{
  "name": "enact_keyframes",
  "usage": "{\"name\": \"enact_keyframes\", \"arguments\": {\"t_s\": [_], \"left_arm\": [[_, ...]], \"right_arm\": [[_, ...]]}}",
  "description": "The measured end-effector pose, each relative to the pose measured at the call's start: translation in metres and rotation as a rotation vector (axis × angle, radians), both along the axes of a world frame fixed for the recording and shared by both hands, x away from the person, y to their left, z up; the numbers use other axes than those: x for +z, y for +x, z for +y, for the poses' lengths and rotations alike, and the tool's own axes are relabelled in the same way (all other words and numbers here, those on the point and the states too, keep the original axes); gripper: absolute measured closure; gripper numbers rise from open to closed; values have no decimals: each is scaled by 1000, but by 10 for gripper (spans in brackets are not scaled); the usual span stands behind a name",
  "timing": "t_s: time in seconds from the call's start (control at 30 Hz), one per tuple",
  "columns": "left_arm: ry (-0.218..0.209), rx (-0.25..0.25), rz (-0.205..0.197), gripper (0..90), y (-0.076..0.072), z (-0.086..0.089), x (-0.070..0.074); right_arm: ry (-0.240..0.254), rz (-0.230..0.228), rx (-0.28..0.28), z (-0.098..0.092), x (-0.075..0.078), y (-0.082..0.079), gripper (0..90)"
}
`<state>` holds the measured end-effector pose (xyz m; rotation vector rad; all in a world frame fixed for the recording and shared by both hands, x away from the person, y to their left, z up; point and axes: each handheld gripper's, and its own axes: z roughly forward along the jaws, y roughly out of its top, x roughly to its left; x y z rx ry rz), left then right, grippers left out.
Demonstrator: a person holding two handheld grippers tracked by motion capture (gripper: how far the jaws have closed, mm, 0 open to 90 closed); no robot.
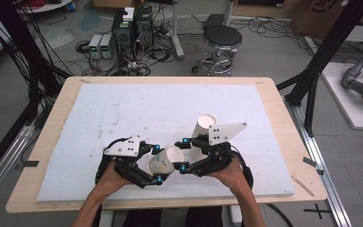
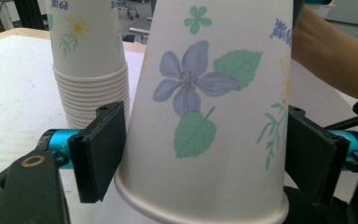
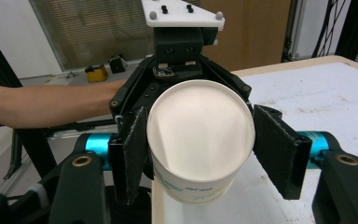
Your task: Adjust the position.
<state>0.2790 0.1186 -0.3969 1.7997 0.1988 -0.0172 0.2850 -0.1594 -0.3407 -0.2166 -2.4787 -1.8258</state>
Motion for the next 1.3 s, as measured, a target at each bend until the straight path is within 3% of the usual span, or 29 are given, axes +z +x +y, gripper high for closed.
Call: {"name": "enact_keyframes", "arguments": {"t_s": [0.47, 0.5, 0.53, 0.57, 0.67, 0.83, 0.9, 0.93, 0.97, 1.03, 1.07, 1.1, 1.13, 1.23, 1.3], "left_arm": [[17, -21, -20, 303, -1, 2, 0], [18, -25, -19, 303, -1, 2, 0], [17, -25, -18, 304, -1, 2, 1], [19, -23, -17, 304, -1, 3, 1], [21, -23, -17, 306, -2, 3, 1], [60, -18, -23, 306, -3, 6, 7], [99, -14, -30, 306, -4, 7, 12], [148, -17, -38, 306, -5, 7, 19], [148, -17, -38, 306, -5, 7, 19], [215, -25, -43, 306, -6, 7, 27], [285, -29, -48, 306, -8, 5, 35], [285, -29, -48, 306, -8, 5, 35], [317, -34, -51, 306, -8, 5, 39], [409, -37, -51, 306, -10, 2, 50], [481, -39, -50, 306, -11, 0, 56]], "right_arm": [[-6, -3, 7, 1, -1, 0, 379], [-8, -18, 7, 2, -1, 0, 369], [-18, -32, 3, 2, -1, -2, 280], [-40, -35, -57, 5, -1, -6, 125], [-46, -48, -59, 4, -1, -7, 125], [-75, -65, -54, -2, 1, -13, 125], [-106, -64, -49, -3, 2, -15, 125], [-140, -77, -54, -3, 4, -17, 125], [-140, -77, -54, -3, 4, -17, 125], [-217, -98, -60, -2, 9, -19, 126], [-244, -107, -59, -1, 10, -19, 125], [-270, -111, -61, 0, 12, -20, 125], [-270, -111, -61, 0, 12, -20, 126], [-346, -129, -57, 4, 16, -21, 126], [-431, -146, -54, 10, 20, -22, 127]]}}
